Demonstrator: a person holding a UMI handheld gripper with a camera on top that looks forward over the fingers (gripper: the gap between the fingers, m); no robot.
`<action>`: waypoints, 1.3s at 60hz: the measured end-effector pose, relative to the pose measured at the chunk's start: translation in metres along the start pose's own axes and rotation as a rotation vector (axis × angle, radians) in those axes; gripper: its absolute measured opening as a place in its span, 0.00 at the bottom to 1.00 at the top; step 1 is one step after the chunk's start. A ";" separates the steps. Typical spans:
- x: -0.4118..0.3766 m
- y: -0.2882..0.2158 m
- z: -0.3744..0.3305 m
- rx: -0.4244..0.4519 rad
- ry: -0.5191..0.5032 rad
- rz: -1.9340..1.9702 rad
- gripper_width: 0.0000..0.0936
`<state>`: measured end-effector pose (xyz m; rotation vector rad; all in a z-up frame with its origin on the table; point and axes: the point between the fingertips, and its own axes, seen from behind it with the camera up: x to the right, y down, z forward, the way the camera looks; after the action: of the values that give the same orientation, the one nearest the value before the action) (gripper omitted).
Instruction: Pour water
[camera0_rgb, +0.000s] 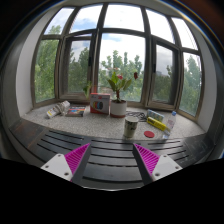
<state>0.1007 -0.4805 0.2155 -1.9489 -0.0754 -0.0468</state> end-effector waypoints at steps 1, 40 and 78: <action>0.002 0.001 0.001 -0.002 0.003 0.003 0.92; 0.330 0.129 0.096 -0.036 0.224 0.016 0.91; 0.452 0.020 0.415 0.147 0.142 0.007 0.53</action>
<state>0.5519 -0.0887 0.0742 -1.7941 0.0217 -0.1697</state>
